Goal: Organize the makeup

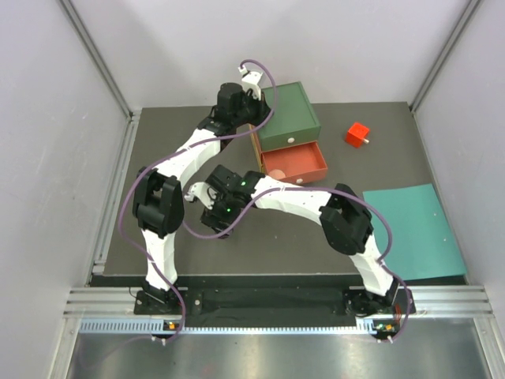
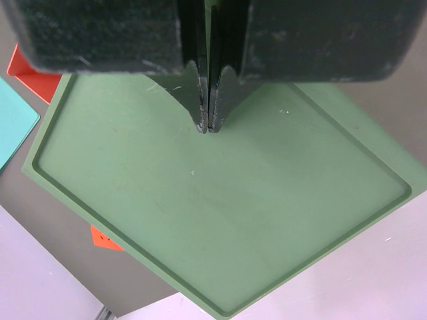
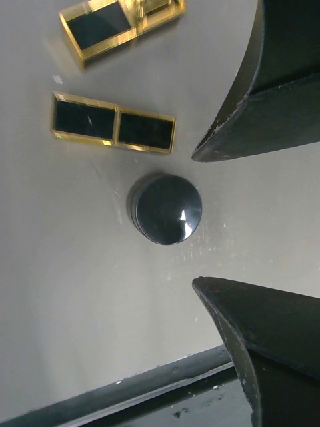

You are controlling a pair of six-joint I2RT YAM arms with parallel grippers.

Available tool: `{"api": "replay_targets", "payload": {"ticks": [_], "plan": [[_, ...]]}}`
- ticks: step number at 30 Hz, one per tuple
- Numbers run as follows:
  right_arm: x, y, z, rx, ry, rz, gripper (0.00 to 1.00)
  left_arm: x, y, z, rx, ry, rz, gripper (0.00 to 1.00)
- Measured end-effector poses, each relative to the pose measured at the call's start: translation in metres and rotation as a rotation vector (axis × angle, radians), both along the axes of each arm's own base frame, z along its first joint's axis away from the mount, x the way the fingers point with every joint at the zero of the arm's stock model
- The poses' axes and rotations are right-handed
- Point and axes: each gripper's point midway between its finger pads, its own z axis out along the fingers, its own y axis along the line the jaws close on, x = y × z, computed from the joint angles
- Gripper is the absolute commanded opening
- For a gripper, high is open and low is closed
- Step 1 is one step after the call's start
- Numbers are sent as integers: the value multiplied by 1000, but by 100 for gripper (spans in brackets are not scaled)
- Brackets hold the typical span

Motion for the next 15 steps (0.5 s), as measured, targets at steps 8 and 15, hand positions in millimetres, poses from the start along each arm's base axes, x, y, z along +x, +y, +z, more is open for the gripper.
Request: {"api": "replay_targets", "payload": {"ticks": [8, 15], "plan": [[-7, -1, -26, -60, 68, 0, 70, 0, 0, 0, -3, -5, -1, 0], [-4, 13, -26, -38, 87, 1, 64, 1, 0, -1, -5, -8, -2, 0]]}}
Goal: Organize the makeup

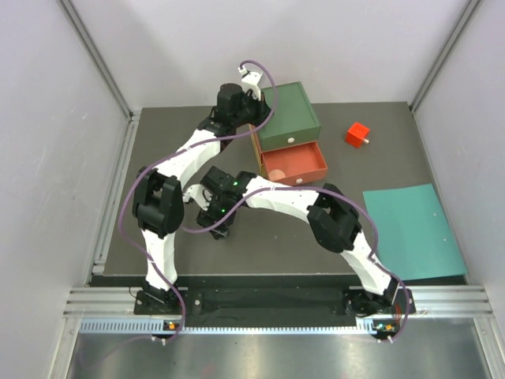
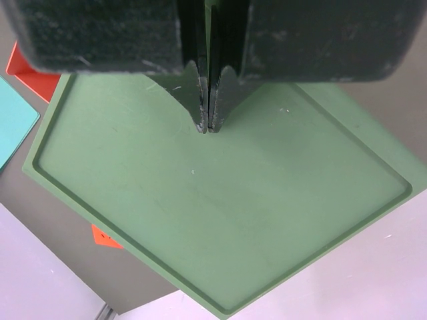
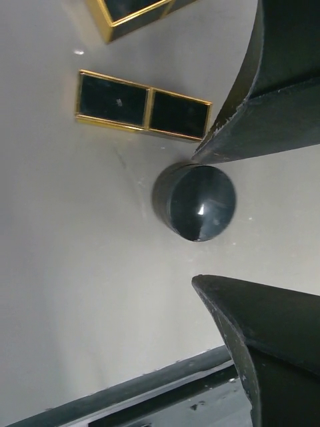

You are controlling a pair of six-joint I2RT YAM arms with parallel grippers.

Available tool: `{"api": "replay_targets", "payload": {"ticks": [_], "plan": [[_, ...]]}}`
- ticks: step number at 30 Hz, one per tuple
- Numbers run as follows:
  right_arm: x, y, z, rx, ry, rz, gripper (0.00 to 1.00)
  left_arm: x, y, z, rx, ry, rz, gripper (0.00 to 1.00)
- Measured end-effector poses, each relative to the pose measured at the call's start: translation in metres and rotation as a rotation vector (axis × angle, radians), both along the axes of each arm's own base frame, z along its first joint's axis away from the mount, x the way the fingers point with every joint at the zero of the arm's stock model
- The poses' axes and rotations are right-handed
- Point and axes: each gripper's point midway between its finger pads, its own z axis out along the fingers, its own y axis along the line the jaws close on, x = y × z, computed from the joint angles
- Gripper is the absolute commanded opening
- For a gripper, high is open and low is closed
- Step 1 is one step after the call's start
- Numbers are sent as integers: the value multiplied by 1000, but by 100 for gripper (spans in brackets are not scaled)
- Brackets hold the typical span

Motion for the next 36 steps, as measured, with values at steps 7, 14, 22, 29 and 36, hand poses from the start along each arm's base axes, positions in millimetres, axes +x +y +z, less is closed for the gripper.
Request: {"api": "replay_targets", "payload": {"ticks": [7, 14, 22, 29, 36], "plan": [[-1, 3, -14, -17, 28, -7, 54, 0, 0, 0, -7, -2, -1, 0], [3, 1, -17, -36, 15, -27, 23, 0, 0, 0, -10, -1, -1, 0], [8, -3, -18, -50, -14, -46, 3, 0, 0, 0, -10, -1, 0, 0], [1, -38, -18, -114, -45, -63, 0, 1, 0, 1, -13, 0, -1, 0], [-17, -95, -18, -227, -50, -49, 0, 2, 0, 1, -13, 4, -5, 0]]}}
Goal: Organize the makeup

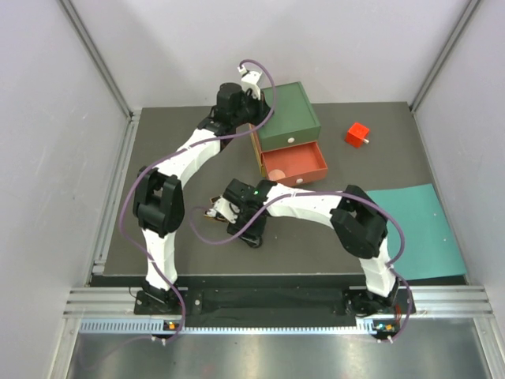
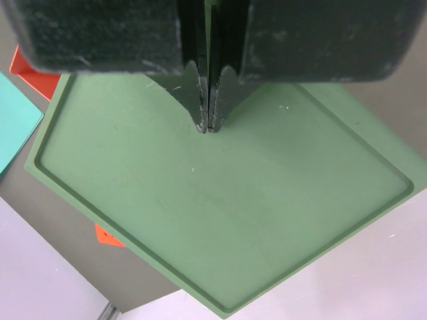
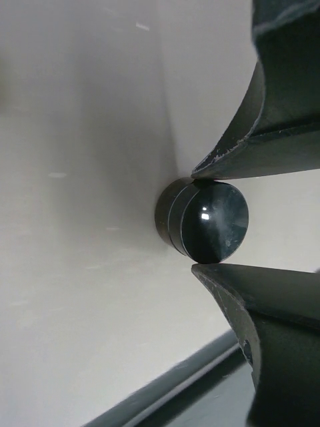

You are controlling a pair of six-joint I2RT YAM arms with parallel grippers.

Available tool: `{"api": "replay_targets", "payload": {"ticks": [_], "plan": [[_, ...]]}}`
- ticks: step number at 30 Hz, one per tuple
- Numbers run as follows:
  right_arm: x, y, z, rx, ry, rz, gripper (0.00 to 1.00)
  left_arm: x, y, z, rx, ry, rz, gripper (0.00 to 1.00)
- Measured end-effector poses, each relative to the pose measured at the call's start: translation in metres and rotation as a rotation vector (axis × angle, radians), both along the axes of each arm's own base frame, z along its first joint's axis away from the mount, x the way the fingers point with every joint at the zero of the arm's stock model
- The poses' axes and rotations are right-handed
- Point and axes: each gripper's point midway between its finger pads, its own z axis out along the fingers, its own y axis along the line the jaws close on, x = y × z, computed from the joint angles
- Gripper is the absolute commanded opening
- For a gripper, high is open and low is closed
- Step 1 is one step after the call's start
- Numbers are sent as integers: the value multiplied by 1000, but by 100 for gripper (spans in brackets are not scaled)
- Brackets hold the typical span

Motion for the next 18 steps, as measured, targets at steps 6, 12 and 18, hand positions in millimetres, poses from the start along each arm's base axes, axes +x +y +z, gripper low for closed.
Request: {"api": "replay_targets", "payload": {"ticks": [6, 12, 18], "plan": [[-14, -42, 21, -40, -14, -8, 0, 2, -1, 0, -3, -1, -5, 0], [-8, -55, 85, 91, -145, -53, 0, 3, -1, 0, -4, -2, -7, 0], [34, -70, 153, 256, -371, -209, 0, 6, -2, 0, -5, -4, -8, 0]]}}
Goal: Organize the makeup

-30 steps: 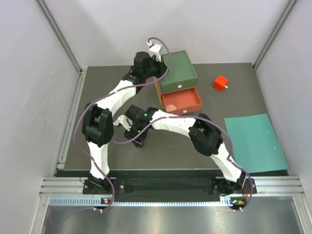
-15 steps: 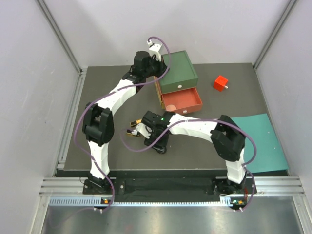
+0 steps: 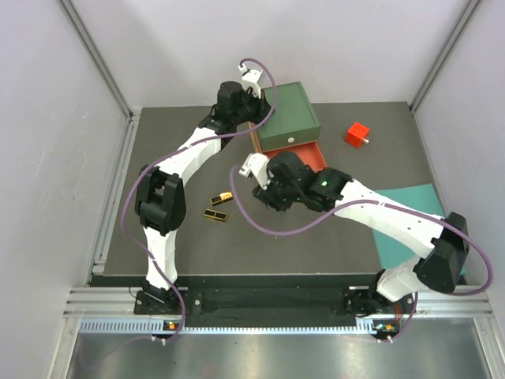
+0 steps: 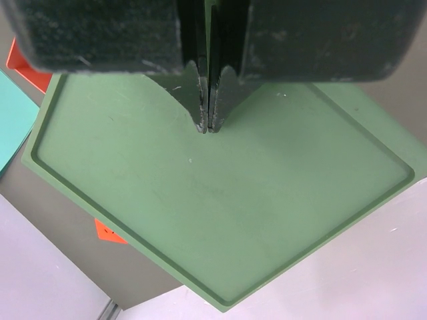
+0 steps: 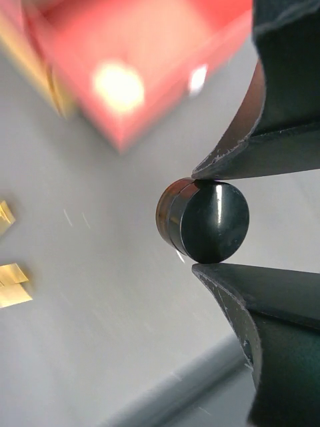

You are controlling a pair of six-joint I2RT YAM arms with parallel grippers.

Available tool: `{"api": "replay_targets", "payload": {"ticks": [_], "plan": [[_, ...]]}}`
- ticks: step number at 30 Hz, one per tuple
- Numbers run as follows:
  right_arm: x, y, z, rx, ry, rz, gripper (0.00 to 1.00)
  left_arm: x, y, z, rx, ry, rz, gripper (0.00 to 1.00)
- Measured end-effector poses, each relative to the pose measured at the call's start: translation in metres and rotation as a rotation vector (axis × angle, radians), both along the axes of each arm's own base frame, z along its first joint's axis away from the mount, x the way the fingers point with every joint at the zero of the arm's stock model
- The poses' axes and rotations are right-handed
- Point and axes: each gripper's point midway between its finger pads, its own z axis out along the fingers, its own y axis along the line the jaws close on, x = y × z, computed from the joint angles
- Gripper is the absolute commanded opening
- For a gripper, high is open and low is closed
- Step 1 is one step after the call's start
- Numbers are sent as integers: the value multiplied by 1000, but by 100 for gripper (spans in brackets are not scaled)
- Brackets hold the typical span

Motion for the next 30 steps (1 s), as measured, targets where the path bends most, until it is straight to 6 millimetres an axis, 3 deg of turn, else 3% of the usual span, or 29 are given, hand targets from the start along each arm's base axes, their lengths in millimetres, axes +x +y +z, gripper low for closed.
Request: {"api": "replay_targets", "payload": {"ticks": [2, 5, 9, 15, 19, 24, 26, 30], "plan": [[23, -8, 19, 50, -73, -77, 0, 0, 0, 0, 0, 0, 0, 0], [57, -23, 30, 81, -128, -188, 0, 0, 0, 0, 0, 0, -1, 0], [98, -45, 30, 86, -158, -312, 0, 0, 0, 0, -1, 0, -1, 0], [146, -52, 25, 99, -170, -402, 1, 0, 0, 0, 0, 0, -2, 0], [159, -46, 15, 99, -151, -401, 1, 1, 1, 0, -2, 1, -2, 0], [160, -37, -3, 92, -108, -380, 6, 1, 1, 0, -4, 2, -3, 0], [160, -35, -8, 93, -95, -379, 14, 1, 1, 0, -4, 2, -3, 0], [160, -33, -16, 91, -73, -383, 39, 1, 1, 0, -5, 2, -5, 0]]}}
